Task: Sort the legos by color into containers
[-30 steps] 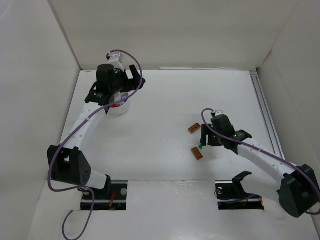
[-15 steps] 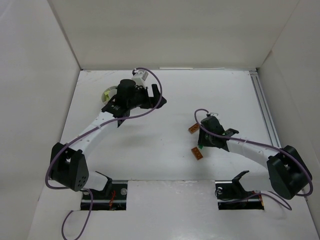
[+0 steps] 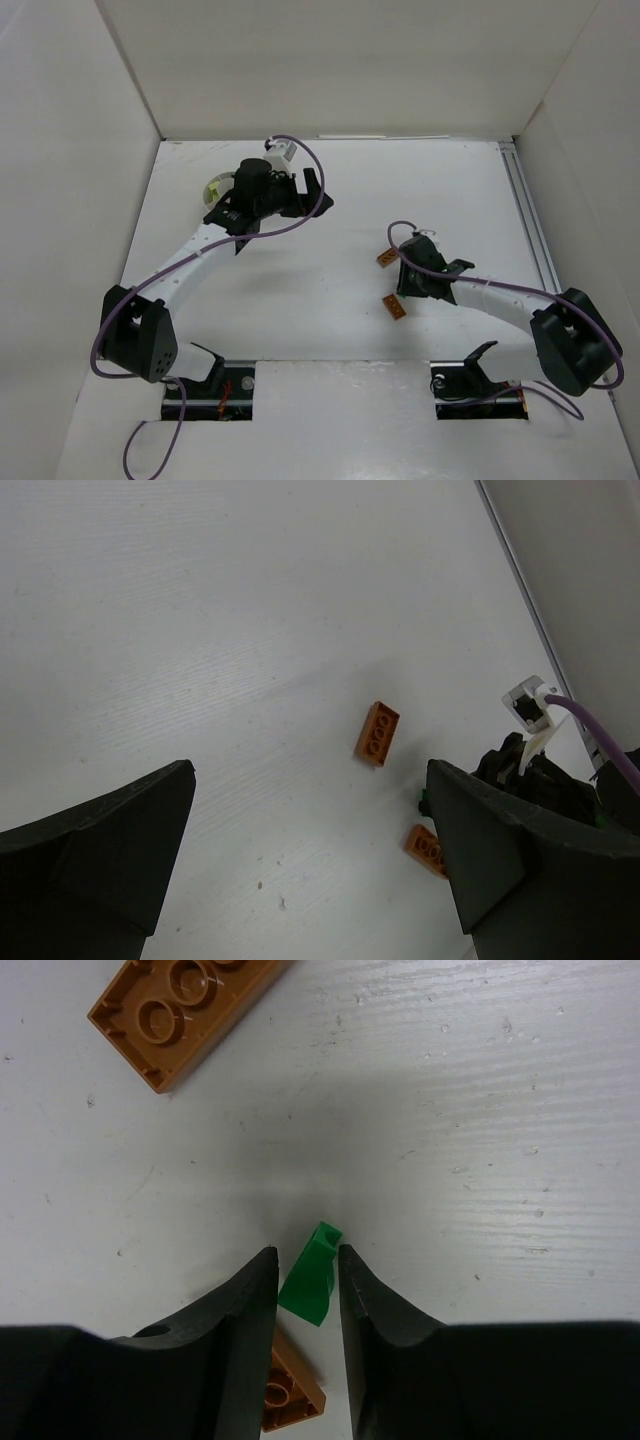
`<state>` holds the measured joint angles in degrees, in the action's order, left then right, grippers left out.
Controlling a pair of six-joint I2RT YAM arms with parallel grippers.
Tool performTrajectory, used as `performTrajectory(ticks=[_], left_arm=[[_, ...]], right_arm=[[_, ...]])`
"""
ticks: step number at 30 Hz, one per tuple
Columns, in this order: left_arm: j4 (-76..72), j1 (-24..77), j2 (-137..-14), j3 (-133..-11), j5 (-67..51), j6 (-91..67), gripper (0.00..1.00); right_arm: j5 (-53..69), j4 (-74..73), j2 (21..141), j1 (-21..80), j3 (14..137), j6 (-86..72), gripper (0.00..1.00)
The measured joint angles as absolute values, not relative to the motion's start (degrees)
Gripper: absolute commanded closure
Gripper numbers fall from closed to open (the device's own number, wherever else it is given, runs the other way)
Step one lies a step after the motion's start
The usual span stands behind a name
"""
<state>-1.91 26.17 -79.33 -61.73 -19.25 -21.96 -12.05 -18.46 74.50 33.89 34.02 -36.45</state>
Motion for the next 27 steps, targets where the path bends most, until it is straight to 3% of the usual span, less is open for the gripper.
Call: performTrajectory(ticks=[4, 6, 9, 13, 20, 27], left_arm=[[-1.93, 26.17, -79.55, -61.73, -19.25, -21.96, 0.0], [-2.0, 26.17, -79.92, -61.73, -19.42, -21.89, 0.0], [-1.98, 26.15, -80.51, -61.73, -21.15, -21.5, 0.0], [-3.9, 26.13, -80.62, -60.38, -27.59, -20.84, 0.0], [-15.7, 26.87, -82.06, -53.91, -46.72, -25.23, 0.05], [-21.69, 31.29, -84.03, -52.99, -52.99, -29.32, 0.11]], right_arm=[[-12.1, -17.98, 74.89, 33.89, 34.04, -36.07, 0.74], [-12.08, -17.5, 75.11, 33.95, 34.11, -35.4, 0.85], [-11.94, -16.03, 75.09, 35.09, 34.15, -31.53, 0.89], [-10.59, -14.31, 72.53, 37.82, 34.48, -22.65, 0.89], [-2.37, -3.57, 57.89, 38.35, 34.83, -5.74, 0.88], [8.43, 6.57, 52.16, 38.35, 34.92, 4.23, 0.88]])
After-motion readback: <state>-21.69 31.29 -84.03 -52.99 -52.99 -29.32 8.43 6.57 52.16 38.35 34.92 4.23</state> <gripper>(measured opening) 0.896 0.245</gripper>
